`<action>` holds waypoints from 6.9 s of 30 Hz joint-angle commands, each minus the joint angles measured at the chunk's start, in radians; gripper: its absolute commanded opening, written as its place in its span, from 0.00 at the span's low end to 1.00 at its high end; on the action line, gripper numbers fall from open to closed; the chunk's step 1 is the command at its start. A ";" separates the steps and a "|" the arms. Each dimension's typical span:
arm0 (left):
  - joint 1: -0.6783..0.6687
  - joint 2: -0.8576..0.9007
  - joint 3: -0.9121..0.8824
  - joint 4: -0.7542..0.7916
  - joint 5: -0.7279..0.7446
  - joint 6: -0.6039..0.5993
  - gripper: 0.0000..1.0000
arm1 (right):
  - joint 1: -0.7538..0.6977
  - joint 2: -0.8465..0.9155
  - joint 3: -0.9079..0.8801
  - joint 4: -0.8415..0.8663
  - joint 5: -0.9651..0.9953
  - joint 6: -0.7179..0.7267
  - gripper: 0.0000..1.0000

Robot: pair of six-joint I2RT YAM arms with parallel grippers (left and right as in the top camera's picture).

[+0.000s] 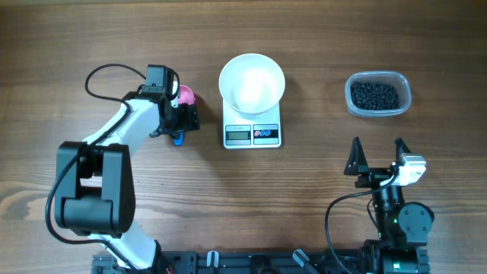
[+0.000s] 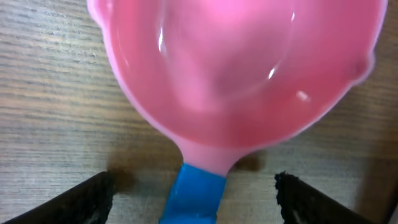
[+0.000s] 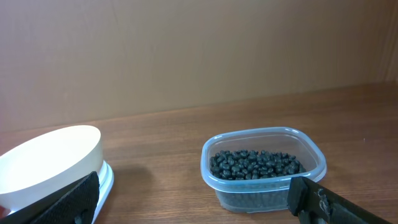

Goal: Scoop item into bowl and weigh 150g on scale
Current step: 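Reach the left gripper to the pink scoop's blue handle and grasp it, then lift the pink scoop with the left gripper and raise it up, then bring the scoop over the bowl and pass it to the right gripper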

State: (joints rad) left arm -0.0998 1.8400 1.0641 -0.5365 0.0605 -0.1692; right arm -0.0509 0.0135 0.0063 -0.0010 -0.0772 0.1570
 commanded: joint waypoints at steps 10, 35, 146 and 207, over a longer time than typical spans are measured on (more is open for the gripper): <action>-0.021 0.022 -0.050 0.080 0.018 -0.083 0.45 | 0.004 -0.004 -0.001 0.002 0.010 0.002 1.00; -0.077 0.022 -0.050 0.112 -0.167 -0.133 0.55 | 0.004 -0.004 -0.001 0.002 0.010 0.003 1.00; 0.132 -0.243 0.234 0.386 0.620 -1.164 0.13 | 0.004 0.573 0.609 0.069 -0.306 0.102 1.00; -0.180 -0.243 0.234 0.443 0.634 -1.098 1.00 | 0.527 1.501 1.260 -0.098 -0.191 0.264 0.04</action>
State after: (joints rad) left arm -0.2741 1.6119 1.2869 -0.1253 0.6937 -1.5478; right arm 0.5049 1.5082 1.2041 -0.0605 -0.2390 0.4072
